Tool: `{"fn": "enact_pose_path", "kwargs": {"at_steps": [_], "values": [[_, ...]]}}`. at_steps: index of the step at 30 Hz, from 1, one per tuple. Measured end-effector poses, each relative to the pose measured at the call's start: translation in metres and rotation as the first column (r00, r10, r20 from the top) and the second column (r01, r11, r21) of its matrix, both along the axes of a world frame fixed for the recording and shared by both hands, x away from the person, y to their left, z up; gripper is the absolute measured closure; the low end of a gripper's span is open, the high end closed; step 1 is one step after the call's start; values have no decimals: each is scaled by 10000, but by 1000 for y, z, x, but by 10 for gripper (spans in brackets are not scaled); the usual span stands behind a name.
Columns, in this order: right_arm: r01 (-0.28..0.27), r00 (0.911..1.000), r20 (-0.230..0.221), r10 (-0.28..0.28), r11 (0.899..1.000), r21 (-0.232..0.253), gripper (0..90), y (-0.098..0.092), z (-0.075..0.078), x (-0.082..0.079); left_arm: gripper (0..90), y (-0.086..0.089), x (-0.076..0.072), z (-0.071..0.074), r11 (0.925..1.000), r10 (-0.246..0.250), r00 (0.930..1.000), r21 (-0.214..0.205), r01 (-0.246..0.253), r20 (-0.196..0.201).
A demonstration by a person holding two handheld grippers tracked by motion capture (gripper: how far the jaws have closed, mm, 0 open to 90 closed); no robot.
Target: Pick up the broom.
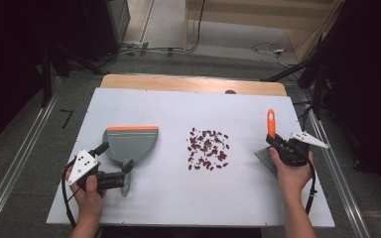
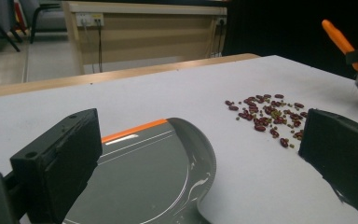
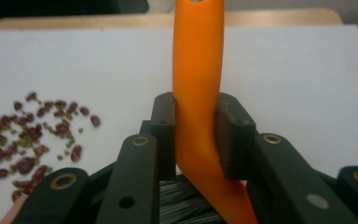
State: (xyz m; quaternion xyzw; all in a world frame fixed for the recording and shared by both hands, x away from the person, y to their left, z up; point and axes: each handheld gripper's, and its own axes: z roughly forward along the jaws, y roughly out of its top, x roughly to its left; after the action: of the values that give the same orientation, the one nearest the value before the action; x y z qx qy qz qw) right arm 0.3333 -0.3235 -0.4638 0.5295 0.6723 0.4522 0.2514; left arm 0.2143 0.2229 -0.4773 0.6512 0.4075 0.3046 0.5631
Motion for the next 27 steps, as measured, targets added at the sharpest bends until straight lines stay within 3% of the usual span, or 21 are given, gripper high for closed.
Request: {"fn": "enact_pose_path", "kwargs": {"at_steps": [5,9,12,17,21,26,27], "values": [[6,9948,1013,-109,9949,1010,694,-12,16,-10,0,-9,-1,4,9996,-259,9995,68,258,164],[-236,9812,1928,-55,9886,1485,695,-12,34,-20,0,-16,-2,8,9986,-500,9983,178,495,299],[-523,9720,2348,74,9812,1857,695,-9,45,-25,0,-21,-3,12,9981,-606,9975,140,602,352],[-1107,9590,2804,415,9655,2357,695,2,61,-33,0,-36,-4,19,9933,-1120,9929,323,1108,391],[-1559,9493,3045,781,9581,2402,695,16,70,-38,0,-50,-2,24,9888,-1491,9880,147,1486,402],[-2067,9384,3230,1227,9485,2400,695,36,78,-44,0,-68,1,30,9779,-2089,9772,53,2089,387],[-2127,9367,3257,1286,9478,2374,695,40,79,-45,0,-72,2,31,9799,-1996,9789,62,1995,431]]}}
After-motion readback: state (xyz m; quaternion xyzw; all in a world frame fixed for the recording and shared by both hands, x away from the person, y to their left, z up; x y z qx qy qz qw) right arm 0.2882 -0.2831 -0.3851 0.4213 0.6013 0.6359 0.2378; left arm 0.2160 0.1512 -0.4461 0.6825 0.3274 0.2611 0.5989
